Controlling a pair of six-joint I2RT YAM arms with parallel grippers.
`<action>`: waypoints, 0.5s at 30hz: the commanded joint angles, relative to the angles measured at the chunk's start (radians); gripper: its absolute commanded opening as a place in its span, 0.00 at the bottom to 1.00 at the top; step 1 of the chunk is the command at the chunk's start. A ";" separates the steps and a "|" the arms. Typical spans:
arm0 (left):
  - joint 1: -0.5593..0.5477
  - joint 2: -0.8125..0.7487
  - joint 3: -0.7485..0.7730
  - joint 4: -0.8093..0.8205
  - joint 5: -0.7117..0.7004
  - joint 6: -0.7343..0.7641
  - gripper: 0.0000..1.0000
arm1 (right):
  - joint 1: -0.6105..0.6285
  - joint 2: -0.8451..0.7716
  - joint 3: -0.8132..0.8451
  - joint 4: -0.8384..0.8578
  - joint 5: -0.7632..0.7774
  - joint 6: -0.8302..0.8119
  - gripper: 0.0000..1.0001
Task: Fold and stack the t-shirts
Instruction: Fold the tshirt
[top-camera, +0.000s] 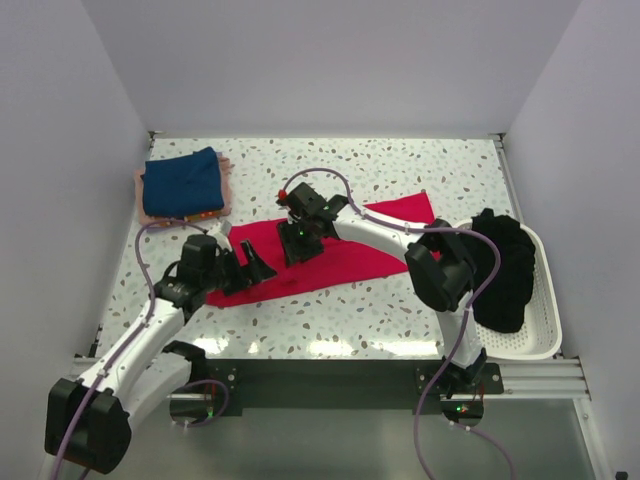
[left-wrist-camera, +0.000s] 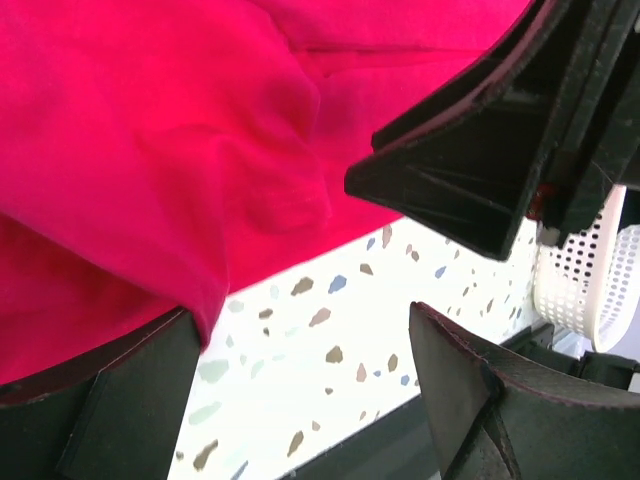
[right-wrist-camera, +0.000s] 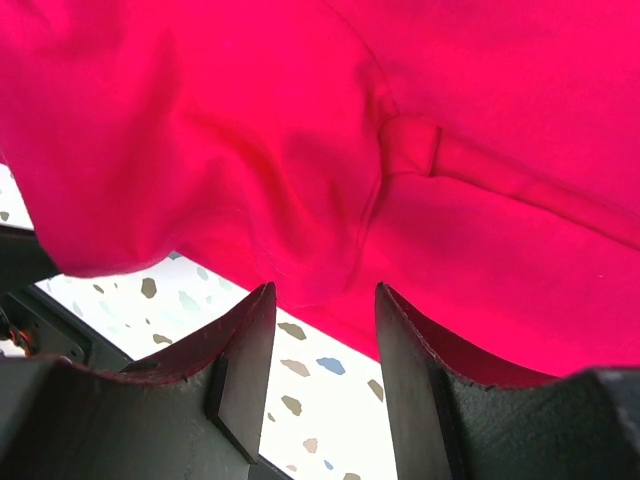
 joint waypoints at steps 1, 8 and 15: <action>-0.004 -0.047 0.075 -0.163 0.002 0.030 0.88 | 0.002 0.009 -0.001 0.024 -0.023 0.007 0.48; -0.004 -0.108 0.203 -0.324 -0.075 0.066 0.89 | -0.003 -0.012 -0.012 0.004 0.064 -0.001 0.47; -0.004 -0.053 0.236 -0.208 -0.147 0.078 0.90 | -0.094 -0.098 -0.117 0.013 0.105 0.006 0.48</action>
